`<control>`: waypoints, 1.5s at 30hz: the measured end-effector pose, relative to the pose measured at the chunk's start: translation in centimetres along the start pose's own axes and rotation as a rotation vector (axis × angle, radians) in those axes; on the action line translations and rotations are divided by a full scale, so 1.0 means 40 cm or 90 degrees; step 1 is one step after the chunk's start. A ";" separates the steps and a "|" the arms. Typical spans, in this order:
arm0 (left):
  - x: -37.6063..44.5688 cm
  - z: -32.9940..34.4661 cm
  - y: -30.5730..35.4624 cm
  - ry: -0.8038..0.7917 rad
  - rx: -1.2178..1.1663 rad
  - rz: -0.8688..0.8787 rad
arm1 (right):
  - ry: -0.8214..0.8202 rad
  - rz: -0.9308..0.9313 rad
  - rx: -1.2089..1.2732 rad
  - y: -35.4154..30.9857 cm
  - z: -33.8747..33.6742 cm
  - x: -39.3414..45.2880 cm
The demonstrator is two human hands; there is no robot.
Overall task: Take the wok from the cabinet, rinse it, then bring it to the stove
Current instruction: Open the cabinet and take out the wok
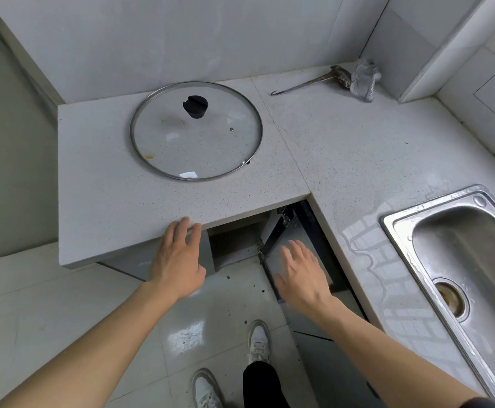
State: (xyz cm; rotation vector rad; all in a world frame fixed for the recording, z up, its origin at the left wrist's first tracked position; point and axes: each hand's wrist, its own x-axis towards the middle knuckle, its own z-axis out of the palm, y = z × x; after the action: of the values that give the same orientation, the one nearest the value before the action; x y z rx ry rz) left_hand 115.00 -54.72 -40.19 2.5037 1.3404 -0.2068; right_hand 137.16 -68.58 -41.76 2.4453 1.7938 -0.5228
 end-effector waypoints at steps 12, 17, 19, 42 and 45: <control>0.027 0.068 0.043 0.029 -1.208 -0.481 | 0.072 -0.205 0.062 -0.167 -0.076 0.178; 0.086 0.067 0.045 0.147 -1.416 -0.551 | 0.042 -0.248 0.050 -0.148 -0.065 0.229; 0.104 0.073 0.043 0.206 -1.451 -0.586 | 0.039 -0.257 0.019 -0.138 -0.056 0.237; 0.040 0.150 0.095 0.308 -1.051 -0.769 | 0.028 -0.216 -0.056 -0.179 -0.038 0.227; -0.005 0.154 0.109 0.311 -0.917 -0.791 | 0.012 -0.206 -0.032 -0.186 -0.040 0.201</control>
State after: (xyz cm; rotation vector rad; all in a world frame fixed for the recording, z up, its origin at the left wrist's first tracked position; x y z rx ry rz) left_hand 118.57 -59.13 -45.16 0.3991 1.9304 0.8469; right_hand 132.70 -58.45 -41.65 2.1439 2.1948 -0.4671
